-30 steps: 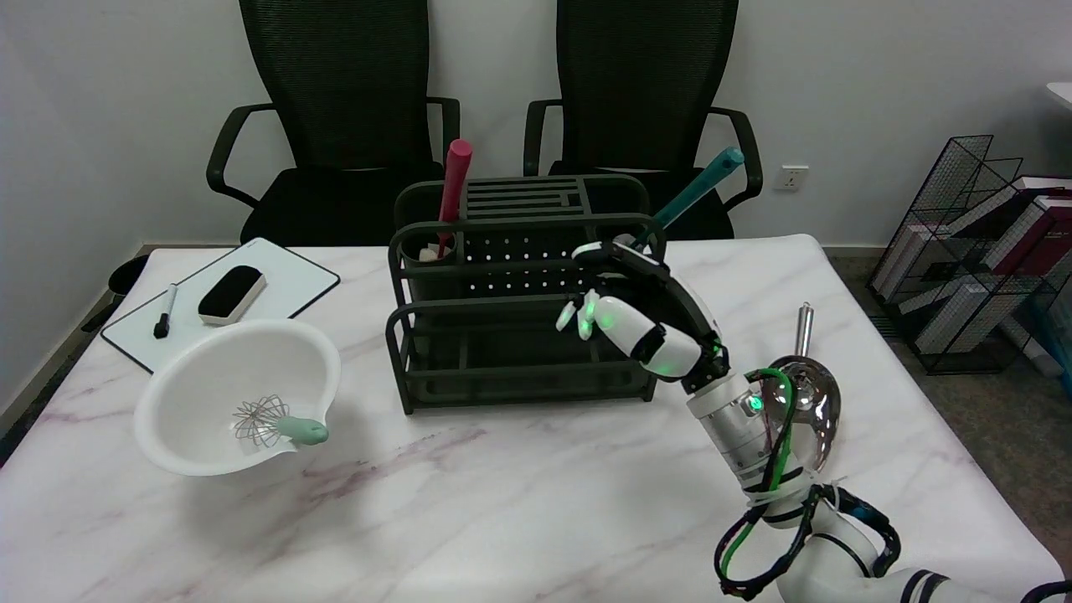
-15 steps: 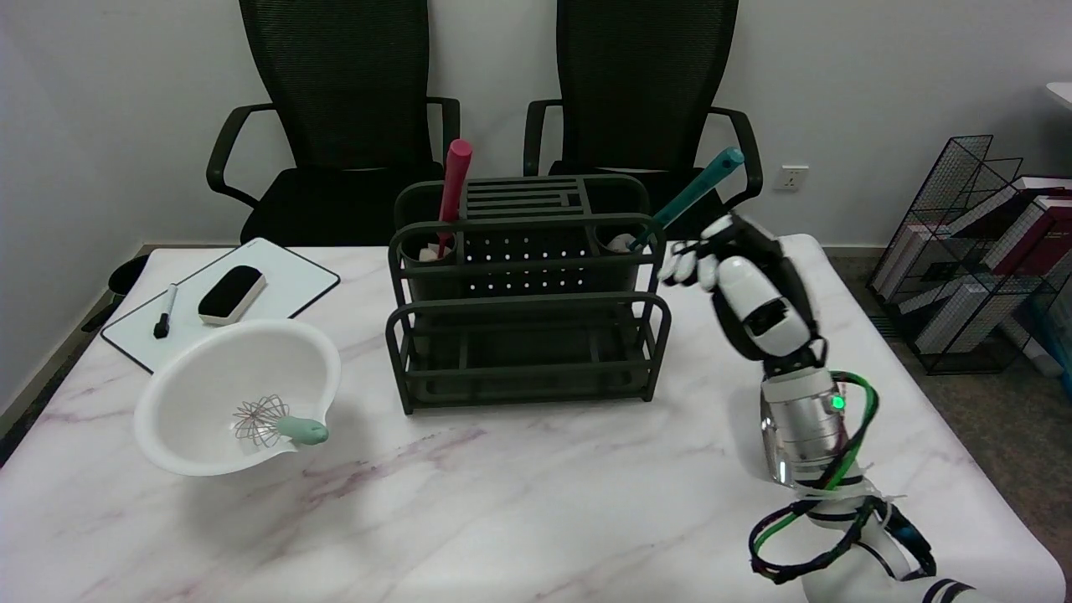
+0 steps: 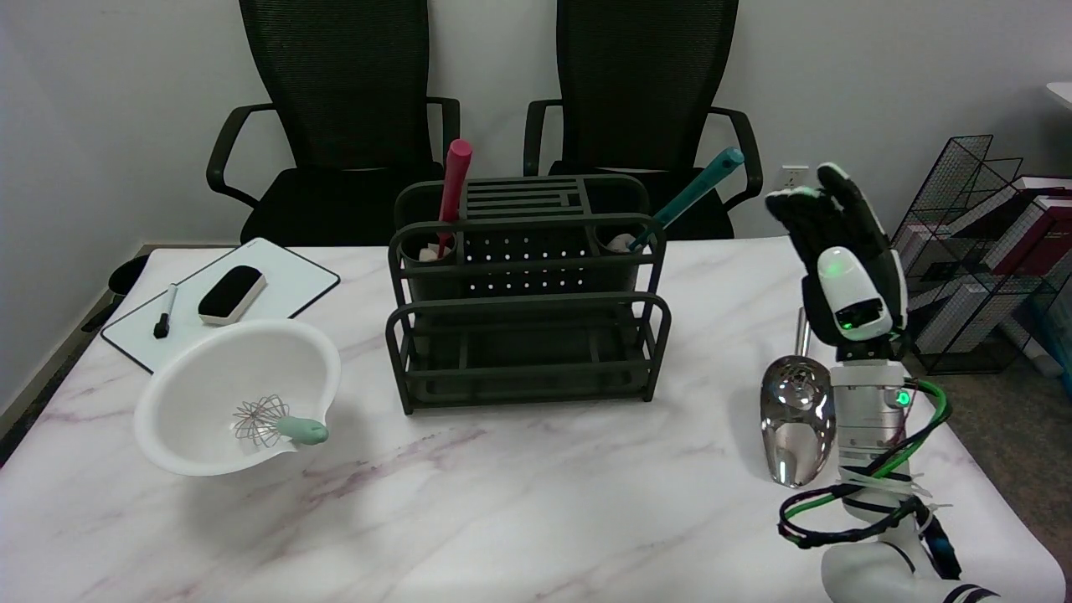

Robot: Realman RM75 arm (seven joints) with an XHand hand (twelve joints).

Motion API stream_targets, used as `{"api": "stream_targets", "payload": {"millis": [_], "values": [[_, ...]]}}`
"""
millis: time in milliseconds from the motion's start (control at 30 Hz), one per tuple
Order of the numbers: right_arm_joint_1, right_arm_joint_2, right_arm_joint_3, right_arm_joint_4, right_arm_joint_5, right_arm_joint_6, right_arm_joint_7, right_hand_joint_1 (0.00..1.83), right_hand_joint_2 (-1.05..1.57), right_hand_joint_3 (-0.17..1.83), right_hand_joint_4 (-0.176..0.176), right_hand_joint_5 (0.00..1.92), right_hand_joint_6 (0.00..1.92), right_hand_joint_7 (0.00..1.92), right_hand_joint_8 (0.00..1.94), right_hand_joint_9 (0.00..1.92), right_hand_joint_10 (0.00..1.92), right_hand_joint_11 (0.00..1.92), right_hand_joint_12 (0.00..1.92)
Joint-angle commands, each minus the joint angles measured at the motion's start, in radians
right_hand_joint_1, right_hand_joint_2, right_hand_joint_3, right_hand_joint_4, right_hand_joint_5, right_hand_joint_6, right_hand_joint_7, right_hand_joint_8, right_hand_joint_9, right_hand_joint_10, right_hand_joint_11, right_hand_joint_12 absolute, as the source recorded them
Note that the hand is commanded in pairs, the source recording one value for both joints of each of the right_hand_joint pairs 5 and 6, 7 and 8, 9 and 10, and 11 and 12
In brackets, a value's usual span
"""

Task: Pick up the blue sponge bottle brush.

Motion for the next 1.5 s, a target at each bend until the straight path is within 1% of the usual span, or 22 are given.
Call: {"api": "stream_targets", "payload": {"millis": [33,133,233,300,367,433,533,633,800,1000,1133,1233,1500], "values": [[0.070,0.010,0.084,-0.101,0.123,-0.245,-0.114,1.06,0.16,1.24,0.000,0.29,0.29,0.51,0.51,0.55,0.55,0.35,0.35],[0.141,-0.009,0.066,-0.161,0.124,-0.298,-0.114,1.06,0.10,1.27,0.000,0.21,0.21,0.49,0.49,0.54,0.54,0.33,0.33],[0.209,-0.031,0.036,-0.255,0.124,-0.307,-0.104,1.06,0.03,1.27,0.000,0.18,0.18,0.47,0.47,0.53,0.53,0.33,0.33],[0.249,-0.044,0.007,-0.288,0.126,-0.315,-0.103,1.06,0.00,1.25,0.000,0.15,0.15,0.45,0.45,0.51,0.51,0.31,0.31],[0.285,-0.052,-0.028,-0.294,0.132,-0.339,-0.083,1.06,-0.03,1.24,0.000,0.12,0.12,0.43,0.43,0.47,0.47,0.24,0.24],[0.306,-0.061,-0.037,-0.294,0.134,-0.358,-0.068,1.06,-0.06,1.24,0.000,0.06,0.06,0.37,0.37,0.39,0.39,0.19,0.19],[0.334,-0.068,-0.043,-0.290,0.134,-0.376,-0.067,1.07,-0.11,1.20,0.000,0.02,0.02,0.21,0.21,0.29,0.29,0.13,0.13],[0.360,-0.068,-0.054,-0.284,0.134,-0.393,-0.061,1.07,-0.14,1.18,0.000,0.00,0.00,0.15,0.15,0.27,0.27,0.11,0.11],[0.390,-0.068,-0.068,-0.272,0.131,-0.394,-0.028,1.07,-0.16,1.15,0.000,0.00,0.00,0.13,0.13,0.27,0.27,0.11,0.11],[0.409,-0.068,-0.072,-0.217,0.121,-0.421,-0.012,1.08,-0.15,1.12,0.000,0.00,0.00,0.17,0.17,0.32,0.32,0.18,0.18],[0.420,-0.068,-0.082,-0.184,0.120,-0.459,-0.012,1.10,-0.09,1.04,0.000,0.04,0.04,0.30,0.30,0.48,0.48,0.40,0.40],[0.436,-0.068,-0.104,-0.184,0.120,-0.461,-0.012,1.11,-0.06,1.02,0.000,0.11,0.11,0.36,0.36,0.58,0.58,0.50,0.50],[0.484,-0.072,-0.162,-0.174,0.124,-0.462,-0.012,1.12,-0.04,1.03,0.000,0.21,0.21,0.41,0.41,0.62,0.62,0.55,0.55]]}}
